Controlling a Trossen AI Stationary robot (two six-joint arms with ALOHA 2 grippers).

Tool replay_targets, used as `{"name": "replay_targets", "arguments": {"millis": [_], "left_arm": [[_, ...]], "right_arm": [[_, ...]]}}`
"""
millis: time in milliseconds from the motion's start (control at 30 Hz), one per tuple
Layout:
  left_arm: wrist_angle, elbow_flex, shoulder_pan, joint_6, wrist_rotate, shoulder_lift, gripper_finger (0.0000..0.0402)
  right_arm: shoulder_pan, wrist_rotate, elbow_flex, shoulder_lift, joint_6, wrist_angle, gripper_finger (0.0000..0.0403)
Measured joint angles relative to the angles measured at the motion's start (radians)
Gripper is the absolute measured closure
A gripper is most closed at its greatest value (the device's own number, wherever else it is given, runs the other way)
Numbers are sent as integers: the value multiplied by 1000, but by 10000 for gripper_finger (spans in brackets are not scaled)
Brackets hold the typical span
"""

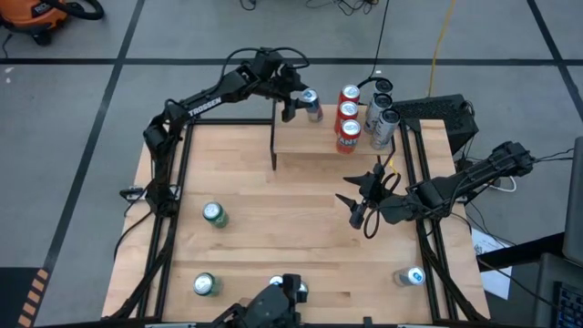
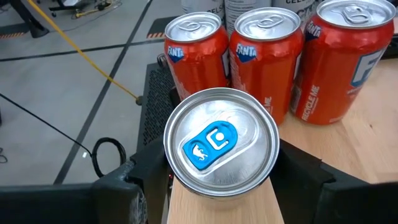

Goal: Place canned beverage on shelf
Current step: Put the top blue soda can on the shelf

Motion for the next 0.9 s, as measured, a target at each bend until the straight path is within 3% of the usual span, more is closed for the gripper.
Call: {"name": "replay_targets", "arguments": {"millis": [300, 633, 900], "left_arm": [[31, -2, -17, -12, 0, 4, 180], [12, 10, -21, -68, -28, 8, 124], [23, 69, -28, -71, -28, 6, 108]], "right_arm": [[0, 0, 0, 0, 0, 0, 161], [0, 0, 0, 0, 0, -7, 161], [0, 0, 0, 0, 0, -8, 161]]}}
